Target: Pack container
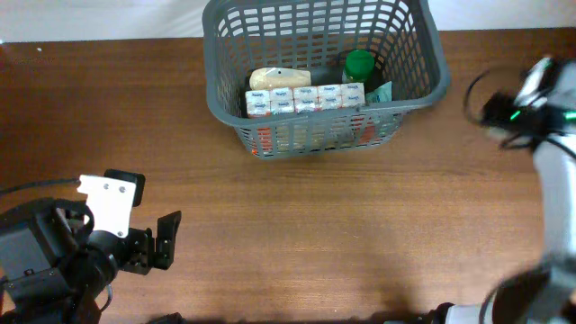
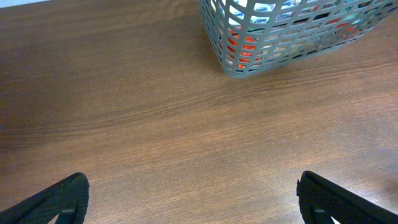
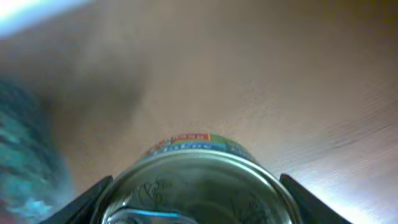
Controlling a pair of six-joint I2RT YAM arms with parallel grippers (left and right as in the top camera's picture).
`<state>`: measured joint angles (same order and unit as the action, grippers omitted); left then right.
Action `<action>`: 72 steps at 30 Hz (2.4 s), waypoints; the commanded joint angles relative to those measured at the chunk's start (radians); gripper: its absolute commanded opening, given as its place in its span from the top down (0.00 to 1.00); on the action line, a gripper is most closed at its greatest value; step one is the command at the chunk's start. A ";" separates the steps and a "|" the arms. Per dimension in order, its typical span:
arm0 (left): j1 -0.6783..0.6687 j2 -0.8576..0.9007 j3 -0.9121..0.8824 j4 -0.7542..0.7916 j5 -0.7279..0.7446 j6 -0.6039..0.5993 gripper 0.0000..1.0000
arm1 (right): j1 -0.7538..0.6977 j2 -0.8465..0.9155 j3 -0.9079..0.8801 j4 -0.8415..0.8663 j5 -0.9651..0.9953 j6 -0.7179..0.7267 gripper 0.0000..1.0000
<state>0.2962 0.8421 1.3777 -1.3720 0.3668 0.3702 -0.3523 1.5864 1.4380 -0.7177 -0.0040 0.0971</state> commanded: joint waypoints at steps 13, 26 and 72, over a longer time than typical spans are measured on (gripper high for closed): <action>0.005 0.000 -0.003 -0.002 0.000 -0.003 0.01 | 0.346 -0.142 0.418 0.066 0.043 0.005 0.52; 0.005 0.000 -0.003 -0.002 0.000 -0.003 0.01 | 0.569 0.190 0.418 0.251 0.114 -0.014 0.51; 0.005 0.000 -0.003 -0.002 0.000 -0.003 0.01 | 0.578 -0.458 0.280 -0.556 0.114 0.064 0.00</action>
<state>0.2962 0.8421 1.3769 -1.3727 0.3668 0.3702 0.2180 1.2507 1.8523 -1.2842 0.0978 0.1314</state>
